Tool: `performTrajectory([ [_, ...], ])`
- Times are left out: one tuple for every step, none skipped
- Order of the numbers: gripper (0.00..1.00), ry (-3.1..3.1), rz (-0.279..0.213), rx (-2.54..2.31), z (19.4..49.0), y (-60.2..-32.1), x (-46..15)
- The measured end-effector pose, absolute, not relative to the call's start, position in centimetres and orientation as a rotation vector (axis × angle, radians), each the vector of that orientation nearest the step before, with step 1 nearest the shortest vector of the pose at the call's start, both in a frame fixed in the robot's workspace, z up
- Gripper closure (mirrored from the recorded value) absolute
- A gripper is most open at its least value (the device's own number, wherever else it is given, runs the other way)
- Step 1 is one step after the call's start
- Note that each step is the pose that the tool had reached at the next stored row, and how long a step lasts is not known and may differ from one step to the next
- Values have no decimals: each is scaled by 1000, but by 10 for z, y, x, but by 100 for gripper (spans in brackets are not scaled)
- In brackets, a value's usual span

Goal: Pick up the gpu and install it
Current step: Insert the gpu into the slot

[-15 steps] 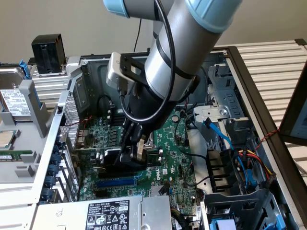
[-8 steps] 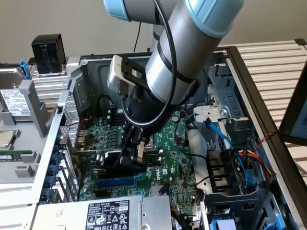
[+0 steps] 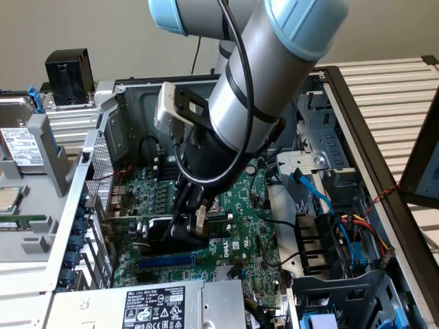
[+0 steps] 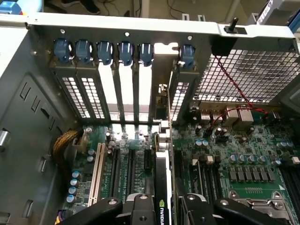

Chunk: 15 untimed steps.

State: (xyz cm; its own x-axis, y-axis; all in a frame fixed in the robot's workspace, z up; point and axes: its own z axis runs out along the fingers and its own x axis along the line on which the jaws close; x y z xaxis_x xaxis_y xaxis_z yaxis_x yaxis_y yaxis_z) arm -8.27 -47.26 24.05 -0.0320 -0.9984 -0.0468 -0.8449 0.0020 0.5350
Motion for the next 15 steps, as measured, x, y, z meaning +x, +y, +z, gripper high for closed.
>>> performTrajectory([
  [73, -1938, -610, 1902, 240, -473, -83],
  [73, -1938, -609, 1901, 239, -473, -83],
  [73, -1938, -607, 1900, 239, -473, -83],
  [73, -1937, -605, 1899, 238, -473, -83],
  [73, -1937, -603, 1898, 238, -473, -83],
  [73, -1937, -601, 1896, 238, -472, -83],
  [73, -1937, -599, 1895, 238, -472, -83],
  [73, -1937, -598, 1895, 238, -472, -83],
  [73, -1937, -597, 1895, 238, -472, -83],
  [73, -1938, -597, 1895, 238, -472, -83],
  [73, -1938, -597, 1895, 238, -472, -83],
  [73, -1938, -597, 1895, 238, -472, -83],
  [73, -1938, -597, 1895, 238, -472, -83],
  [73, -1938, -597, 1895, 237, -472, -83],
  [73, -1938, -597, 1895, 237, -472, -83],
])
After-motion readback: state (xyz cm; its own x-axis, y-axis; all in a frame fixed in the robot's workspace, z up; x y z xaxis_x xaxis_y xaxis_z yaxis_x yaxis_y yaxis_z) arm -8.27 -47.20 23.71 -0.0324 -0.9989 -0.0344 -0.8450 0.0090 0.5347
